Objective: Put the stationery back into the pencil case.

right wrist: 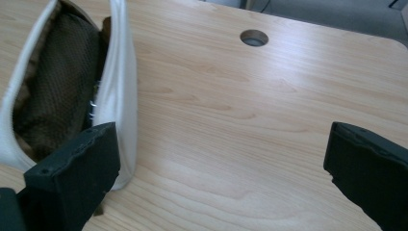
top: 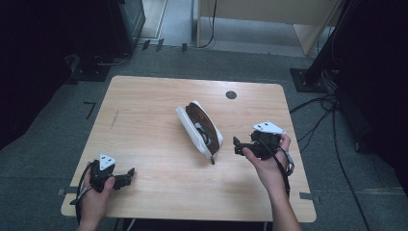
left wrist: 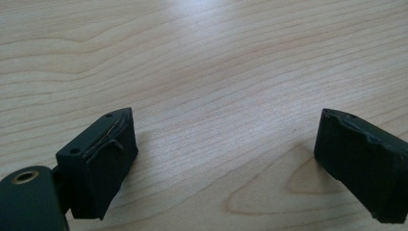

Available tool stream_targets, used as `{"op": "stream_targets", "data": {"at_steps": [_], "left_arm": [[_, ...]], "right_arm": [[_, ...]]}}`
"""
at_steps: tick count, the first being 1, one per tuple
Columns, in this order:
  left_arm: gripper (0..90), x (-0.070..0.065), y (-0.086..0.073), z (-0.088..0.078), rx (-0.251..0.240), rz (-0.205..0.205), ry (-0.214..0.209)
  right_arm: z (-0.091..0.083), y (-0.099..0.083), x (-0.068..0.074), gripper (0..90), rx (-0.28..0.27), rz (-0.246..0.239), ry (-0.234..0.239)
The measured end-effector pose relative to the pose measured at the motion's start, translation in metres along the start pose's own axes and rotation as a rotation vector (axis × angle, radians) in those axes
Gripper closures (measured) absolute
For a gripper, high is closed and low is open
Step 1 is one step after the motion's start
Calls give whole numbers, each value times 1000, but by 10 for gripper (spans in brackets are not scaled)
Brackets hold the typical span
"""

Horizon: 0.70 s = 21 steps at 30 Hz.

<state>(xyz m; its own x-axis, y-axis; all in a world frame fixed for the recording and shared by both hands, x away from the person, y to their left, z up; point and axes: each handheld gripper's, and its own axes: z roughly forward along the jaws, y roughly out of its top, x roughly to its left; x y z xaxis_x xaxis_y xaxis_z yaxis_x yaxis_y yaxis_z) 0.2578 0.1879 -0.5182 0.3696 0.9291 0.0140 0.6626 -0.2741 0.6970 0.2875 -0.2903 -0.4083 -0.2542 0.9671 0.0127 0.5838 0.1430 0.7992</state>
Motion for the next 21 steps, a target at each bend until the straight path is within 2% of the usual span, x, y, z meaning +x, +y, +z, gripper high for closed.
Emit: {"op": "stream_targets", "data": {"at_steps": [11,21], "left_arm": [[77,0,0,0,0,0,0],[77,0,0,0,0,0,1]], "right_arm": [[-2,-19,-23,0,10,21,-41],[0,-45,-42,0,46,38,-65]]}}
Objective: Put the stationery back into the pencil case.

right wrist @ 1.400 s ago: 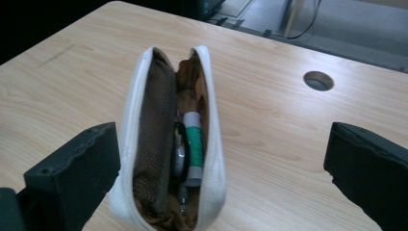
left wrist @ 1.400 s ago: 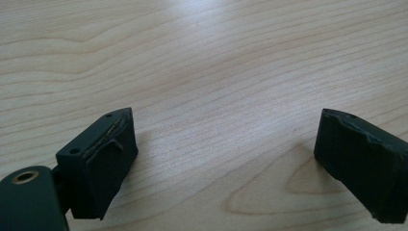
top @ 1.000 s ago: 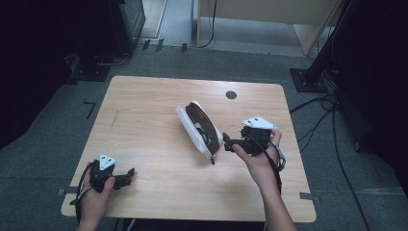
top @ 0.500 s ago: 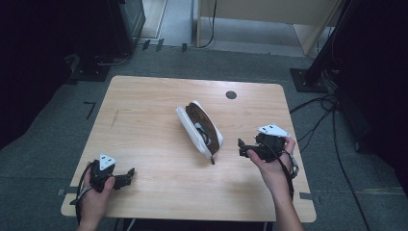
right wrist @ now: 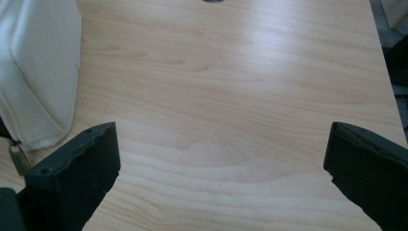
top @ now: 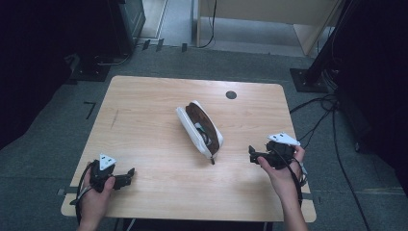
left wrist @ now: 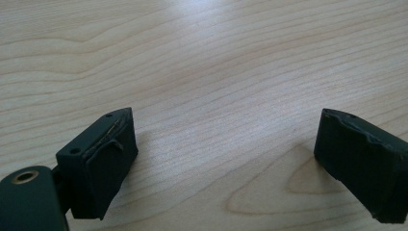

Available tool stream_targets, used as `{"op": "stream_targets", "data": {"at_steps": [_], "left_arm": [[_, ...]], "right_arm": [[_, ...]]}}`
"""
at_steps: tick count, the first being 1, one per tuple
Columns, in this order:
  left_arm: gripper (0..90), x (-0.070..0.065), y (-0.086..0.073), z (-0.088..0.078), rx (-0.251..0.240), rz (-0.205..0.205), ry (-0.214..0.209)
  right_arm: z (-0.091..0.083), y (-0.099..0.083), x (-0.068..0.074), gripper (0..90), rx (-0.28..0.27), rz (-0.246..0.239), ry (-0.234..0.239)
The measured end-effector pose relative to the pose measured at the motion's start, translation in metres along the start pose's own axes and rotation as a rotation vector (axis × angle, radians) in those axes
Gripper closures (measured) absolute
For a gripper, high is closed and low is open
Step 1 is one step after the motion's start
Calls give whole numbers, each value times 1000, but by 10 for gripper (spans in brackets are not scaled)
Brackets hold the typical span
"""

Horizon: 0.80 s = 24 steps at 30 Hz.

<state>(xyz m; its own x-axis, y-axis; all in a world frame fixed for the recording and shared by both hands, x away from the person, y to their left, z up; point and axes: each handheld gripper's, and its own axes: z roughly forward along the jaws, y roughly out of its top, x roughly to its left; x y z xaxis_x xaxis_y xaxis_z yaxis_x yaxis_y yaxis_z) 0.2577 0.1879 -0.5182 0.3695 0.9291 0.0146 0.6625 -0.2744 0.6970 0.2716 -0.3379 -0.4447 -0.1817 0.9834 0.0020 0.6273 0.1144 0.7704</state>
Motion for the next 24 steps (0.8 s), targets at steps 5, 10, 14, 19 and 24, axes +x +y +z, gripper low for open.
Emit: {"op": "stream_targets", "data": {"at_steps": [5,10,14,19,24], "left_arm": [[78,0,0,0,0,0,0],[78,0,0,0,0,-1,0],[78,0,0,0,0,-1,0],[77,0,0,0,0,-1,-1],[77,0,0,0,1,-1,-1]], "right_arm": [[1,-16,-13,0,27,18,-19],[1,-31,-27,0,38,38,-36],[2,-43,-35,0,53,52,-47],[2,-57,-42,0,53,82,-64],[5,-75,-50,0,89,94,-70]]}}
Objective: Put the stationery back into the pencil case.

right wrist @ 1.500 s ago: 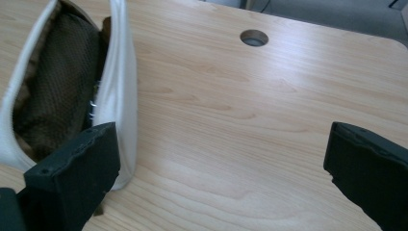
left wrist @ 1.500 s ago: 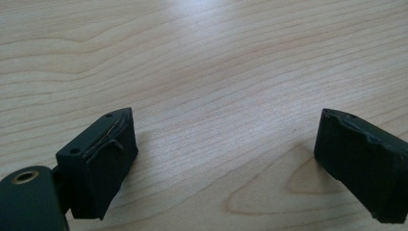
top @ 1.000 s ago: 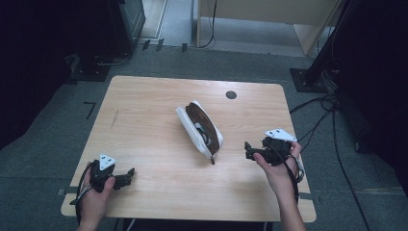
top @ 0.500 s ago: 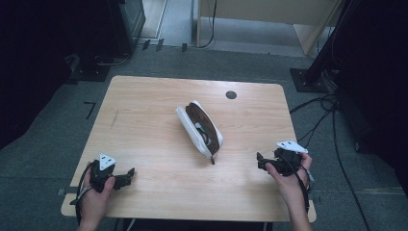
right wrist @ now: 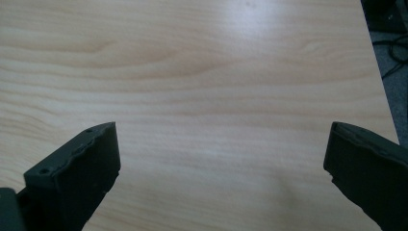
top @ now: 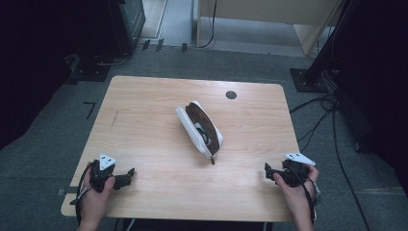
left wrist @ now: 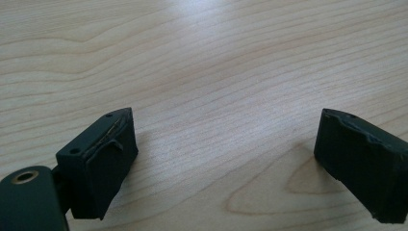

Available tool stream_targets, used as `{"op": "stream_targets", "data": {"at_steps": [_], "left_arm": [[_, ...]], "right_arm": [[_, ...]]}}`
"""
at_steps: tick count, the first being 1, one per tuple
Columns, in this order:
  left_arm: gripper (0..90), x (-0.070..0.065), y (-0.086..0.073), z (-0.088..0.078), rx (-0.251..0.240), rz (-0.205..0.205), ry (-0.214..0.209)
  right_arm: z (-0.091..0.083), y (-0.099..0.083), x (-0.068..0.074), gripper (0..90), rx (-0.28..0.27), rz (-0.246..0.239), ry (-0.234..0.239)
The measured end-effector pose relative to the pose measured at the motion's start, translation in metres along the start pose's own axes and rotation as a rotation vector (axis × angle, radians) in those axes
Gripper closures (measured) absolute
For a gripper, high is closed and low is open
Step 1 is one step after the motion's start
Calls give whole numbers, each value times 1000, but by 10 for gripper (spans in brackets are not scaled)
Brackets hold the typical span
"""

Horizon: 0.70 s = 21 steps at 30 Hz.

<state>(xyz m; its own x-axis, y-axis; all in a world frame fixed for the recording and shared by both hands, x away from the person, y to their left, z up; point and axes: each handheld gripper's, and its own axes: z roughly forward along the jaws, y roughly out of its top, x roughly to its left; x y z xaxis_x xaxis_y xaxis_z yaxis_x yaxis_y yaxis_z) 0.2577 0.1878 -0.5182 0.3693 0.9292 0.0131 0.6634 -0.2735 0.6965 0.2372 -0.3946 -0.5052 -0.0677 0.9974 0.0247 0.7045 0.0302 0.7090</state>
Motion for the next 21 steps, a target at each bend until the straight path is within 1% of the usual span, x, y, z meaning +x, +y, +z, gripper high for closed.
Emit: {"op": "stream_targets", "data": {"at_steps": [3,8,10,14,18,21], "left_arm": [[78,0,0,0,0,0,0],[78,0,0,0,0,1,1],[77,0,0,0,0,0,0],[77,0,0,0,0,1,1],[77,0,0,0,0,0,1],[77,0,0,0,-1,-1,0]], "right_arm": [[1,-10,-6,0,16,14,-10],[0,-23,-16,0,40,19,-30],[-1,-26,-18,0,39,33,-30],[-4,-30,-21,0,30,36,-34],[-5,-35,-22,0,-1,32,-31],[-6,-36,-23,0,-1,33,-32]]}}
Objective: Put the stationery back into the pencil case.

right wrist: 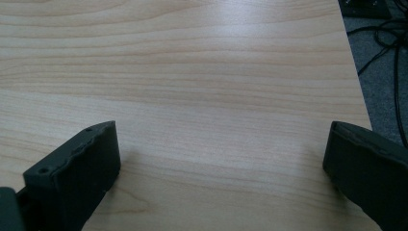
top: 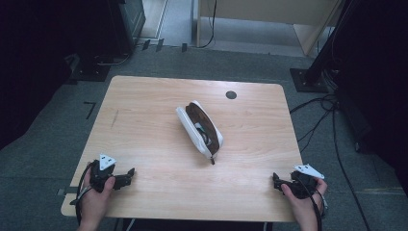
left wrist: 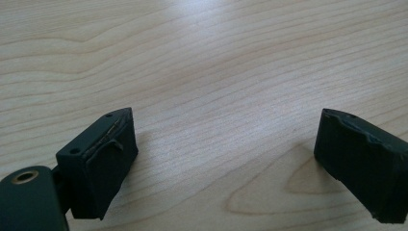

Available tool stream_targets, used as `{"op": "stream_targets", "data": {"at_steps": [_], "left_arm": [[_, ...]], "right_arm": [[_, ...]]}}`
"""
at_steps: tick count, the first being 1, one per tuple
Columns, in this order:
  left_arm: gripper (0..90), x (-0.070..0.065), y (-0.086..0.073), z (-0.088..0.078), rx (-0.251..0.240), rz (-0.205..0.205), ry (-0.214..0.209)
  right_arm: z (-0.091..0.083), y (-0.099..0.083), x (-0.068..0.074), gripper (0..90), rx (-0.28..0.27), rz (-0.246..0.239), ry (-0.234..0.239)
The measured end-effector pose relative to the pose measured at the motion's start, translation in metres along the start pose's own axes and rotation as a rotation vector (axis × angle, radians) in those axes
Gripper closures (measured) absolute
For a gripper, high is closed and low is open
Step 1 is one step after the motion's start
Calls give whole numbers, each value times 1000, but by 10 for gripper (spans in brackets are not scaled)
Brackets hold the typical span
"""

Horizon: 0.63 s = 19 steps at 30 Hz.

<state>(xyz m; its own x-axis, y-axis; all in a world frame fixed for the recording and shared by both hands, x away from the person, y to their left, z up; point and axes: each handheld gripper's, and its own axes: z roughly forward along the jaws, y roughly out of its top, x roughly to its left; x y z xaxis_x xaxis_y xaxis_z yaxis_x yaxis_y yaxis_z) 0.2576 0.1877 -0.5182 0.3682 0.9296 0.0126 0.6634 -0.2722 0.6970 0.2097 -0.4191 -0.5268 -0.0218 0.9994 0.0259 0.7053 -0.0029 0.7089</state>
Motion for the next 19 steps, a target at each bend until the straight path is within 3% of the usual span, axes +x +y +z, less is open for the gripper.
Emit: {"op": "stream_targets", "data": {"at_steps": [19], "left_arm": [[77,0,0,0,-2,-2,2]], "right_arm": [[-7,-6,-7,0,0,4,-7]]}}
